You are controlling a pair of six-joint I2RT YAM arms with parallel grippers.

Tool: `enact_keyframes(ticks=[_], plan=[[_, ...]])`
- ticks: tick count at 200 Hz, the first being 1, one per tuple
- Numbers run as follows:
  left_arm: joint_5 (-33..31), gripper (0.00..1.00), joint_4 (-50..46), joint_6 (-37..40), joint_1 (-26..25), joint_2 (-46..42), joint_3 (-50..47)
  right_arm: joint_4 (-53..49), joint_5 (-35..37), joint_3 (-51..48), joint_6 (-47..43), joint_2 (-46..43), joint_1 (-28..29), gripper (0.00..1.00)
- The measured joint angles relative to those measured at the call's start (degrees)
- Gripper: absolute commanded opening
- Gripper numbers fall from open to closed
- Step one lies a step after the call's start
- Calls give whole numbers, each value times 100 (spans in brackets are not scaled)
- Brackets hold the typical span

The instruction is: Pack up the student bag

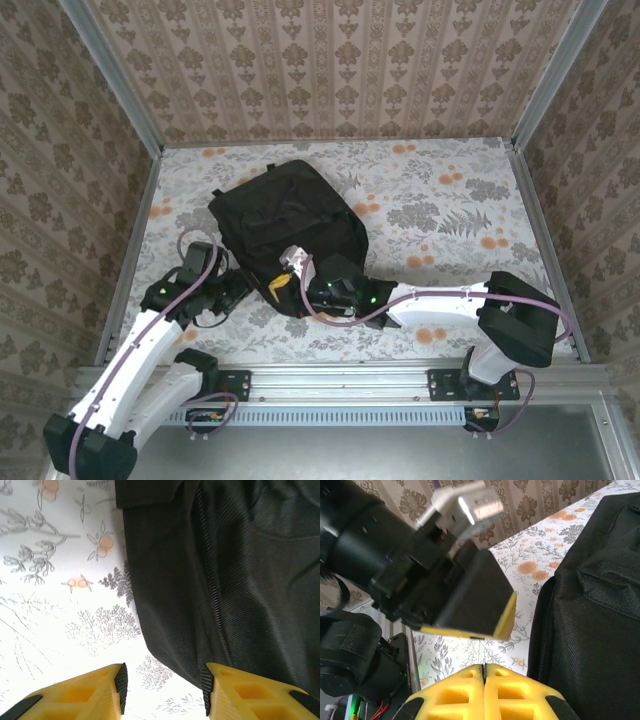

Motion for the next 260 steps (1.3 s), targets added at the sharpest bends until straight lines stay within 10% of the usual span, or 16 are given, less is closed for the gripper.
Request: enact_keyframes(ticks=[156,205,260], plan=[[122,36,1239,-636,-514,450,-291,264,-4,-190,234,-72,2,0],[90,3,1215,-586,-498,525,-297,297,0,-343,208,-168,22,0],[81,0,861,-382,-26,328,-208,-203,118,-651,-87,-610,155,0]])
